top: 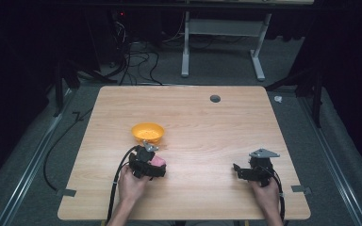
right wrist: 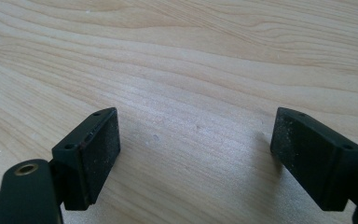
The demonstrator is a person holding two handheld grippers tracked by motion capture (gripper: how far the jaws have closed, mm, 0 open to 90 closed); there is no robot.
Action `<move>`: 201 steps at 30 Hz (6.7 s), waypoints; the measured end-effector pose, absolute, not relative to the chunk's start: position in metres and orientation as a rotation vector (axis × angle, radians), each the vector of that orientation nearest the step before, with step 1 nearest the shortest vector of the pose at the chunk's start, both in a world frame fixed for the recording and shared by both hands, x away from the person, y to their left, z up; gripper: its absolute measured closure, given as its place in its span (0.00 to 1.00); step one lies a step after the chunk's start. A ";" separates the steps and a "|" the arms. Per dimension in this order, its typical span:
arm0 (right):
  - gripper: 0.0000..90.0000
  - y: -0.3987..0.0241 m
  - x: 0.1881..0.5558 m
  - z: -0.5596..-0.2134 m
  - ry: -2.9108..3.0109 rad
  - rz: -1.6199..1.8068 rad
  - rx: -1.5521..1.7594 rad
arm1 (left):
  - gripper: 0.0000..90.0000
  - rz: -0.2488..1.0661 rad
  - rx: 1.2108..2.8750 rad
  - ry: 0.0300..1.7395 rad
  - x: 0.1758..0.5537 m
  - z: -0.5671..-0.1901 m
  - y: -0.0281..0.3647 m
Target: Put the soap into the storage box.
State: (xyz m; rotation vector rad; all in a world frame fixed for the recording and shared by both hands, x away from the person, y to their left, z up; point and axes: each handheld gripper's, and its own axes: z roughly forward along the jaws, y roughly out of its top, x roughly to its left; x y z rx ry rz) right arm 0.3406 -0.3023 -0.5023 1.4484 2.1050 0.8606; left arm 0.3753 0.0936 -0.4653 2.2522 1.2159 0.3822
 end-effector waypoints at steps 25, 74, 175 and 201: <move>0.18 -0.302 0.341 -0.502 2.105 0.862 1.446 | 0.15 0.396 2.204 1.204 0.374 -0.439 0.099; 0.18 -0.302 0.341 -0.502 2.105 0.862 1.447 | 0.15 0.398 2.089 1.334 0.413 -0.421 0.118; 0.18 -0.302 0.341 -0.502 2.107 0.860 1.443 | 0.15 0.394 2.041 1.559 0.496 -0.446 0.098; 0.18 -0.302 0.341 -0.502 2.106 0.861 1.443 | 0.15 0.412 2.050 1.582 0.498 -0.454 0.093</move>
